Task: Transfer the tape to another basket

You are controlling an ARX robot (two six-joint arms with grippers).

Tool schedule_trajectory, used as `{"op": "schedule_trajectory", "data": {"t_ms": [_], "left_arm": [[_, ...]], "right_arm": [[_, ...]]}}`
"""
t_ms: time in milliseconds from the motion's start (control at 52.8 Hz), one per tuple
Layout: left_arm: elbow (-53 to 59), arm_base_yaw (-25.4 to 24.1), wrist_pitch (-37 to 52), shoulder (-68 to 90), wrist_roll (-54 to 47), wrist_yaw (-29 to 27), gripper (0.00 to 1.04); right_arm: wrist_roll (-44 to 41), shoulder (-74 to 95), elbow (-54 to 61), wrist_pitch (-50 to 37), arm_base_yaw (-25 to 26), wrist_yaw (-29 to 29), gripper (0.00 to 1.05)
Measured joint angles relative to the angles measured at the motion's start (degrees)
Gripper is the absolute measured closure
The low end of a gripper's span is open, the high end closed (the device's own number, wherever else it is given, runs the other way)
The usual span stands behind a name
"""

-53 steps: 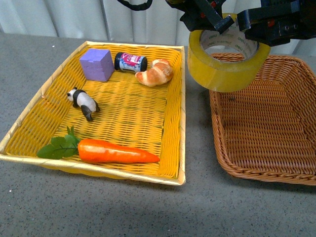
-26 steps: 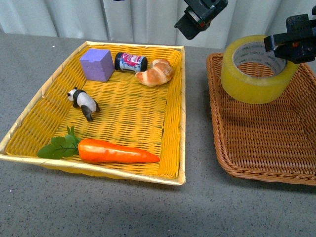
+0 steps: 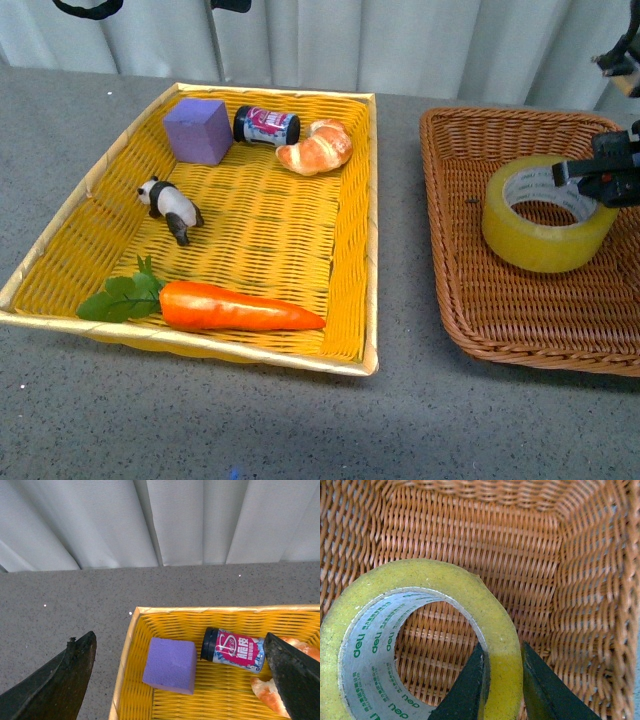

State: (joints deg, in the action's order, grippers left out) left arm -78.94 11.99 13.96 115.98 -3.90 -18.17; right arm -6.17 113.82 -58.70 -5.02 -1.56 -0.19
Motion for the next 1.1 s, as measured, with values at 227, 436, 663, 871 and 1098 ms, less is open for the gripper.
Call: {"op": "schedule_trajectory", "data": {"t_ms": [227, 436, 663, 871, 1098], "left_arm": [[2.7, 0.0, 3.3, -2.3, 2.0, -1.0, 0.06], [4.1, 0.1, 3.2, -3.3, 3.9, -1.5, 0.06], [7.3, 1.2, 8.3, -5.9, 4.6, -5.8, 0.06], [13.4, 2.4, 18.8, -9.7, 5.2, -5.2, 0.13], [35.5, -0.9, 38.5, -21.0, 4.4, 7.7, 0.54]], "right_arm": [[0.7, 2.8, -0.3, -0.7, 0.8, -1.2, 0.9], [1.5, 2.6, 0.3, -1.9, 1.1, -1.2, 0.71], [0.8, -2.7, 5.5, -8.6, 1.6, 2.1, 0.37], [-0.1, -10.8, 11.7, -16.1, 3.0, 2.7, 0.08], [4.7, -11.7, 30.4, -64.1, 1.7, 0.3, 0.43]]}}
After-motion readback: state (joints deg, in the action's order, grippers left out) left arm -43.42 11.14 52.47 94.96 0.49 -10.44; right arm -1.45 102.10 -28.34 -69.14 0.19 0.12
